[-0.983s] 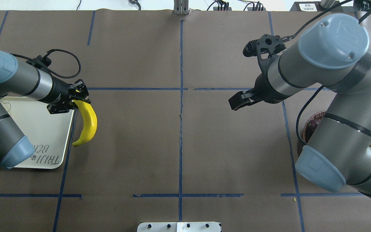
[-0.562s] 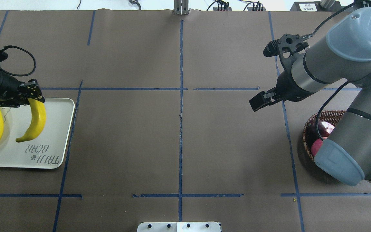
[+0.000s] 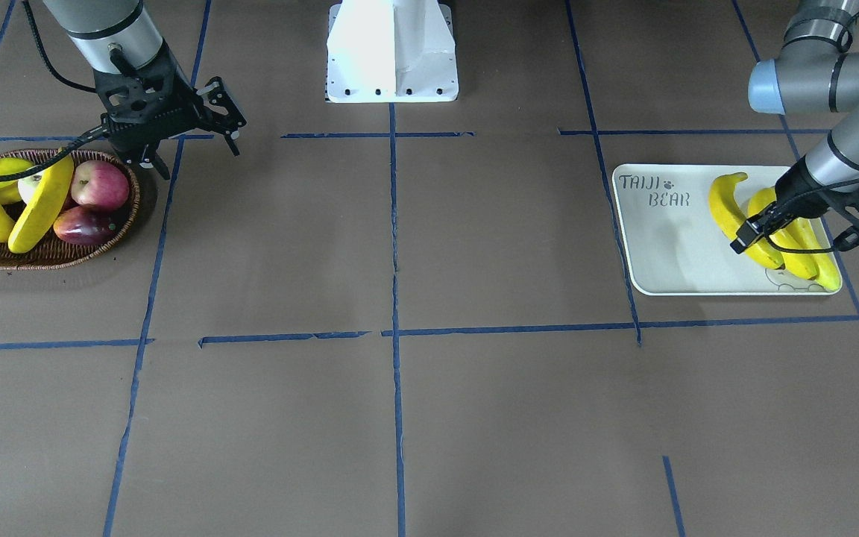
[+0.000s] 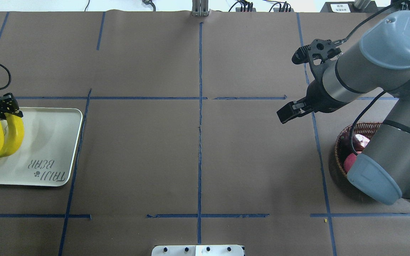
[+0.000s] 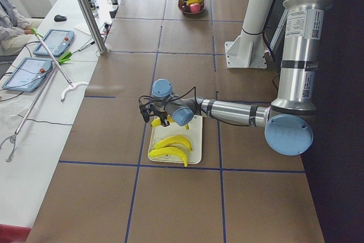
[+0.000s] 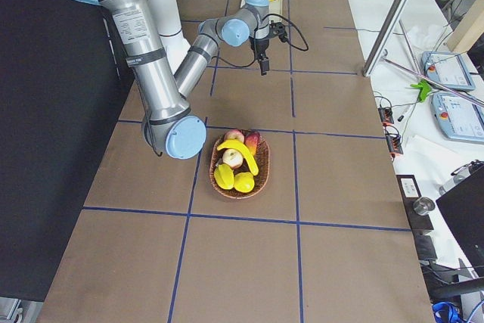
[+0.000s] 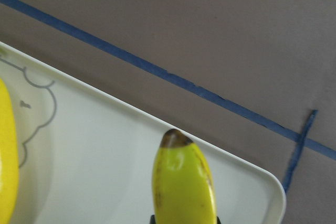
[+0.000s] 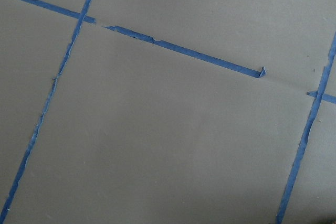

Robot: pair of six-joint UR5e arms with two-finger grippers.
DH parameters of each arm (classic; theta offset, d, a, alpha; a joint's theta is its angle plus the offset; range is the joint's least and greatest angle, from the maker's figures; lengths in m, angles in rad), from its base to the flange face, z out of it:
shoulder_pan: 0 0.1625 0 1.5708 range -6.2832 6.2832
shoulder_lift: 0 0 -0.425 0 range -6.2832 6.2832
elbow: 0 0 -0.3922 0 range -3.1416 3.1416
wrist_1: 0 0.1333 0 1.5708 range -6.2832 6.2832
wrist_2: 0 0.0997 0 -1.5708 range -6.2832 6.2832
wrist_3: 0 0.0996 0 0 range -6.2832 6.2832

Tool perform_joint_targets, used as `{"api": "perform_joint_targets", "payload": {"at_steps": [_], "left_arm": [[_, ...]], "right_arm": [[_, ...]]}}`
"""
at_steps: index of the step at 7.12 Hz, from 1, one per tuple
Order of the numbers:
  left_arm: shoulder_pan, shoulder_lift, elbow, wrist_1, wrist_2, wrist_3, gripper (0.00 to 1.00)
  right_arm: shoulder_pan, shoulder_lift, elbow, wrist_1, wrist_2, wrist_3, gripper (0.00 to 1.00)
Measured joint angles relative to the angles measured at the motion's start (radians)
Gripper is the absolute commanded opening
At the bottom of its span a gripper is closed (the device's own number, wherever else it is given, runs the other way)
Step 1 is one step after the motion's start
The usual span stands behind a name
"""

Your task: Transfer all bananas from basket to plate

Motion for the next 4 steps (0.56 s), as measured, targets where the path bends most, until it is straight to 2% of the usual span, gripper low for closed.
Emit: {"api": "perform_joint_targets", "payload": {"at_steps": [1,2,3,4], "left_arm": [[0.001,0.004,0.04,-0.082,0.0,-0.07,0.06],[0.001,0.013,0.057,-0.121,0.0,-0.103,0.43],[0.001,0.024,0.065,-0.137,0.002,-0.104,0.99],[0.0,0.031,0.069,-0.141,0.003,-0.066,1.0]], "right_arm": [[0.0,0.0,0.0,0.0,-0.001,0.002,0.99],[-0.001,0.0,0.0,0.0,-0.001,0.003,0.99],[-0.001,0.0,0.0,0.001,-0.002,0.004,0.99],[-0.002,0.0,0.001,0.0,-0.002,0.006,0.99]]}}
